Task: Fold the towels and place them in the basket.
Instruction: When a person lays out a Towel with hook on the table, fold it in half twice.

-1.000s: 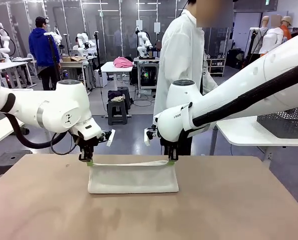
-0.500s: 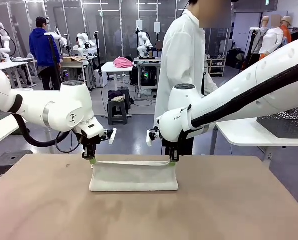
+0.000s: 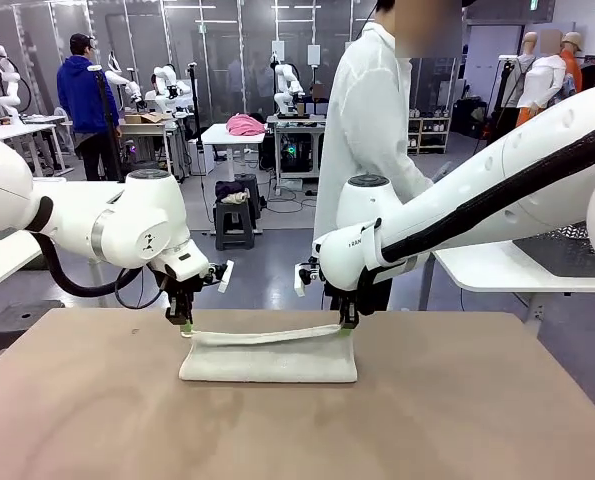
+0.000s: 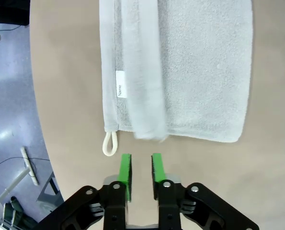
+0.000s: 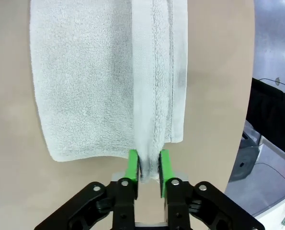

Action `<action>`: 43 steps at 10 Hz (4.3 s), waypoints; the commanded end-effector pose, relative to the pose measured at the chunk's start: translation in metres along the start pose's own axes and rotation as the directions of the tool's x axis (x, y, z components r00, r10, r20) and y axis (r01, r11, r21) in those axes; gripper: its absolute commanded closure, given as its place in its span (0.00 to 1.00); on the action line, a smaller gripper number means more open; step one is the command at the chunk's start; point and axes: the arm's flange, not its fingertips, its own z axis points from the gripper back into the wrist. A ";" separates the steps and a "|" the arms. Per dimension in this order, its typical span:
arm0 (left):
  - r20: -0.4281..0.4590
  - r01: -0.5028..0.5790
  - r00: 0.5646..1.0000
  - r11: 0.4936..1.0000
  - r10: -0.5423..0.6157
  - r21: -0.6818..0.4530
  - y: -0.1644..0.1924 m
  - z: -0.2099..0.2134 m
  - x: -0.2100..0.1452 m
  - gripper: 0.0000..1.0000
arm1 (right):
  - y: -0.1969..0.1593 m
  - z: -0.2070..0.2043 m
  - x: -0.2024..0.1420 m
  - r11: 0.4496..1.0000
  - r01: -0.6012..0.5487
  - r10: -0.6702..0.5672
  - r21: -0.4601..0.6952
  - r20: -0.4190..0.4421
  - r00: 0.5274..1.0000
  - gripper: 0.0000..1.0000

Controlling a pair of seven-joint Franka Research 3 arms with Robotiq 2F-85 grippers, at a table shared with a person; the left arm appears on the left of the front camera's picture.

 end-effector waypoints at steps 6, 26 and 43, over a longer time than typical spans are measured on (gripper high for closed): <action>0.042 0.043 0.998 0.997 -0.041 -0.057 -0.036 0.075 -0.010 0.10 | 0.020 0.071 0.013 0.998 0.033 -0.033 0.053 -0.012 0.999 0.22; 0.815 -0.094 0.564 0.991 0.134 -0.097 -0.084 0.101 -0.178 0.00 | 0.107 0.110 -0.027 0.300 0.942 -0.952 0.153 0.104 0.287 0.00; 0.810 -0.097 0.572 0.992 0.126 -0.086 -0.088 0.099 -0.180 0.00 | 0.057 -0.008 -0.045 -0.010 0.997 -1.000 0.077 0.000 -0.010 0.00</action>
